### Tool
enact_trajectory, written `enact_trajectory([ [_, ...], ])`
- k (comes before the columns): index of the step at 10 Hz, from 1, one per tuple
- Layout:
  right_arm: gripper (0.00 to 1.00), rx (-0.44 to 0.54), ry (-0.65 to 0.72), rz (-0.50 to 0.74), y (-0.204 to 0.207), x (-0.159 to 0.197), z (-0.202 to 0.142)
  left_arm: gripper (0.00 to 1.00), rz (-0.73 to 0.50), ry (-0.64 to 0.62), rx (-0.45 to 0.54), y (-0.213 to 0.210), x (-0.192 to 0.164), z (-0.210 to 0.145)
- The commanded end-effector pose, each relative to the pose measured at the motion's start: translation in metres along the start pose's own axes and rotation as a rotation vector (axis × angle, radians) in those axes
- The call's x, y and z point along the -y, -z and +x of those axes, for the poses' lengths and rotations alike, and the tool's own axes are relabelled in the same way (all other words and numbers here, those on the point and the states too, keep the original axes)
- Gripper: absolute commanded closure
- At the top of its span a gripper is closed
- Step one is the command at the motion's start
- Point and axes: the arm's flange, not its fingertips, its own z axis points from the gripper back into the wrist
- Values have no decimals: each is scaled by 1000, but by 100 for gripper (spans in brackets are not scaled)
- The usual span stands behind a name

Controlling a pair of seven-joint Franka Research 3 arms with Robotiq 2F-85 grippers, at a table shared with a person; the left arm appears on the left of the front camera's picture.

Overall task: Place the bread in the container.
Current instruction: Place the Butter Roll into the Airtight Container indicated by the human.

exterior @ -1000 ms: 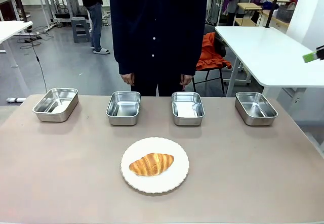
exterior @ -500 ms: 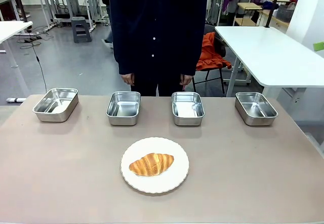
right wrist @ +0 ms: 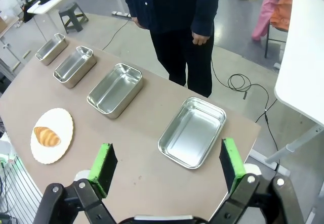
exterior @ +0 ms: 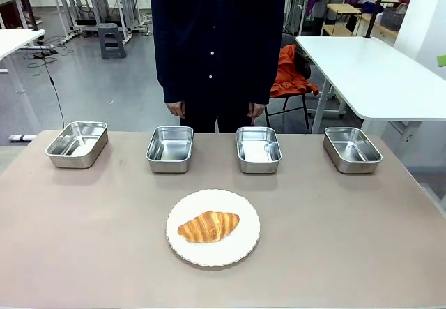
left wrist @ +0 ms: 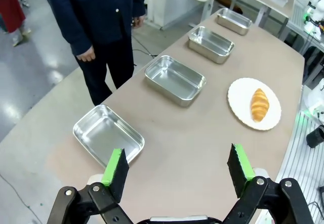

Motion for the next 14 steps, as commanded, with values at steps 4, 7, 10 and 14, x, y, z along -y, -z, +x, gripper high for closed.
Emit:
enact_trajectory([
  [4, 0, 17, -18, 12, 2, 1, 2, 0, 62, -47, -17, 6, 6, -2],
  [7, 0, -3, 8, 0, 2, -3, 1, 0, 58, -36, -16, 4, -1, -2],
  [10, 0, -3, 8, 0, 2, -3, 1, 0, 58, -36, -16, 4, -1, -2],
  [14, 0, -3, 8, 0, 2, -3, 1, 0, 58, -36, -16, 4, -1, -2],
])
